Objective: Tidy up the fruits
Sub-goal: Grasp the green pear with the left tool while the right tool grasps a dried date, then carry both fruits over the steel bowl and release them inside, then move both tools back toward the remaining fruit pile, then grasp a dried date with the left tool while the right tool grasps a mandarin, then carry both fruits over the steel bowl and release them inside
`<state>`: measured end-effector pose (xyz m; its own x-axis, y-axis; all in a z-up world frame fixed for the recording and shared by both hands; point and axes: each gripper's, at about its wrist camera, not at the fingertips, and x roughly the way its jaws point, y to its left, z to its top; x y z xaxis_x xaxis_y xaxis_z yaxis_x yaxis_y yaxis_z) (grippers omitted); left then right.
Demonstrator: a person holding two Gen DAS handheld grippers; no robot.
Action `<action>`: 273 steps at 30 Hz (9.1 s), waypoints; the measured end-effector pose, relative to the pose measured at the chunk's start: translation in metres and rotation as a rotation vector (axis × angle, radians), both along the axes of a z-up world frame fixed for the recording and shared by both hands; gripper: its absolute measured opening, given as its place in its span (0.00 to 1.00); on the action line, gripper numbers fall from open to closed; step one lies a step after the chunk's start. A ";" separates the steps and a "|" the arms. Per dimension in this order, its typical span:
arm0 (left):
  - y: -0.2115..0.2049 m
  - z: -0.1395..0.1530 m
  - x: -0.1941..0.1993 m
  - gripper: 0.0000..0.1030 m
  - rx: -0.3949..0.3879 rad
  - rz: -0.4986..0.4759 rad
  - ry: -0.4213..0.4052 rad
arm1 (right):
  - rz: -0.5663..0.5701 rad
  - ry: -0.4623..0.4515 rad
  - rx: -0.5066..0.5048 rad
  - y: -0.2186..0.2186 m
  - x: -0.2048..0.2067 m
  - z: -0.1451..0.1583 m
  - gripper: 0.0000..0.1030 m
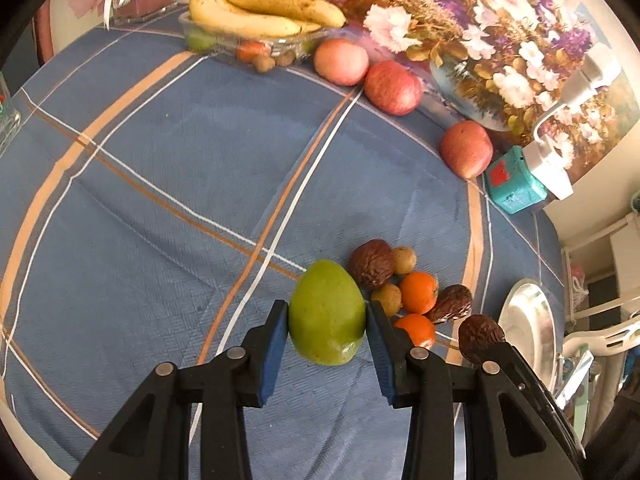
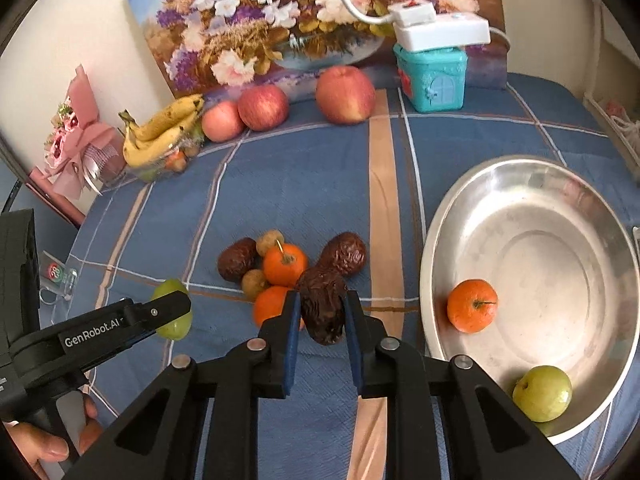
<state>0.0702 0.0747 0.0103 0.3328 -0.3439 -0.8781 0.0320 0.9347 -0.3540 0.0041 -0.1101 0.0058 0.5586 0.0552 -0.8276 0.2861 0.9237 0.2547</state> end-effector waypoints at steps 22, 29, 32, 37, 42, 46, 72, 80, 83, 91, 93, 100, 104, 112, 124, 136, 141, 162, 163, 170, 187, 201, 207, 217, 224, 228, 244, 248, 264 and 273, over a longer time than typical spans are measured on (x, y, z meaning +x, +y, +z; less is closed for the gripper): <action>-0.098 0.022 -0.017 0.41 -0.043 -0.260 -0.089 | -0.333 -0.027 -0.083 -0.079 -0.042 0.029 0.22; -0.172 0.026 -0.035 0.41 -0.081 -0.466 -0.119 | -0.462 0.022 -0.075 -0.115 -0.059 0.023 0.22; -0.197 0.018 -0.038 0.41 -0.074 -0.518 -0.105 | -0.488 0.039 -0.085 -0.123 -0.063 0.021 0.22; -0.221 0.003 -0.039 0.41 -0.042 -0.550 -0.073 | -0.528 0.072 -0.063 -0.133 -0.068 0.012 0.22; -0.226 -0.005 -0.040 0.42 -0.035 -0.559 -0.045 | -0.554 0.109 -0.036 -0.142 -0.073 0.002 0.22; -0.226 -0.001 -0.042 0.42 -0.035 -0.560 -0.051 | -0.570 0.124 -0.026 -0.147 -0.077 -0.002 0.23; -0.155 0.006 -0.012 1.00 0.220 -0.336 -0.141 | -0.489 0.085 -0.098 -0.129 -0.069 0.002 0.89; -0.127 0.010 -0.003 1.00 0.262 -0.259 -0.213 | -0.459 0.069 -0.126 -0.119 -0.064 0.002 0.90; -0.116 0.011 0.001 1.00 0.242 -0.226 -0.221 | -0.443 0.065 -0.133 -0.116 -0.061 0.002 0.90; -0.086 0.015 0.014 1.00 0.197 -0.141 -0.214 | -0.362 0.066 -0.159 -0.098 -0.050 0.001 0.90; -0.079 0.017 0.017 1.00 0.198 -0.125 -0.219 | -0.339 0.061 -0.161 -0.092 -0.047 0.001 0.90; -0.050 0.020 0.028 1.00 0.193 -0.081 -0.203 | -0.254 0.035 -0.140 -0.067 -0.033 0.004 0.90; -0.030 0.020 0.033 1.00 0.175 -0.038 -0.194 | -0.187 0.031 -0.121 -0.045 -0.019 0.005 0.90; -0.006 0.022 0.045 1.00 0.133 0.014 -0.200 | -0.089 0.054 -0.099 -0.004 0.010 0.003 0.90; -0.017 0.015 0.061 1.00 0.062 -0.042 -0.211 | -0.053 0.103 -0.079 0.011 0.047 -0.008 0.90; -0.036 -0.005 0.062 0.99 0.119 -0.106 -0.123 | -0.038 0.124 -0.031 0.012 0.061 -0.016 0.90; -0.044 -0.011 0.058 0.99 0.110 -0.122 -0.087 | -0.034 0.117 -0.031 0.013 0.060 -0.015 0.90; -0.070 -0.035 0.057 0.68 0.040 -0.192 0.026 | -0.023 0.175 0.078 0.013 0.051 -0.046 0.86; -0.071 -0.036 0.057 0.68 0.040 -0.191 0.029 | -0.023 0.176 0.086 0.013 0.051 -0.047 0.85; -0.069 -0.040 0.058 0.49 0.029 -0.179 0.045 | -0.004 0.175 0.130 0.016 0.050 -0.050 0.65; -0.049 -0.035 0.059 0.37 0.015 -0.086 0.048 | -0.021 0.182 0.210 0.010 0.043 -0.053 0.39; -0.024 -0.001 0.056 0.37 0.009 -0.007 -0.022 | -0.089 0.090 0.167 -0.013 0.027 -0.014 0.39; -0.032 0.009 0.052 0.37 0.014 -0.039 -0.051 | -0.151 0.071 0.123 -0.030 0.018 0.002 0.39; -0.084 0.025 0.030 0.37 -0.010 -0.192 -0.079 | -0.359 0.059 0.018 -0.096 -0.019 0.016 0.39; -0.157 0.032 0.000 0.37 -0.024 -0.411 -0.148 | -0.534 0.074 0.012 -0.149 -0.047 0.019 0.39; -0.193 0.026 -0.016 0.37 -0.014 -0.511 -0.184 | -0.581 0.077 0.021 -0.164 -0.059 0.017 0.39; -0.257 -0.014 -0.022 0.38 0.054 -0.651 -0.152 | -0.564 0.106 0.058 -0.185 -0.046 -0.012 0.39; -0.260 -0.012 -0.022 0.39 0.054 -0.660 -0.159 | -0.565 0.123 0.061 -0.186 -0.046 -0.017 0.40; -0.237 0.006 -0.020 0.42 0.102 -0.593 -0.146 | -0.547 0.115 0.035 -0.179 -0.046 -0.004 0.40; -0.196 0.009 -0.014 0.51 0.198 -0.488 -0.144 | -0.512 0.128 0.011 -0.165 -0.046 0.007 0.44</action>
<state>0.0558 -0.1215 0.0190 0.2977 -0.3212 -0.8990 0.5138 0.8476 -0.1327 -0.0416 -0.2754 0.0127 0.4108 -0.1897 -0.8918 0.7297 0.6548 0.1969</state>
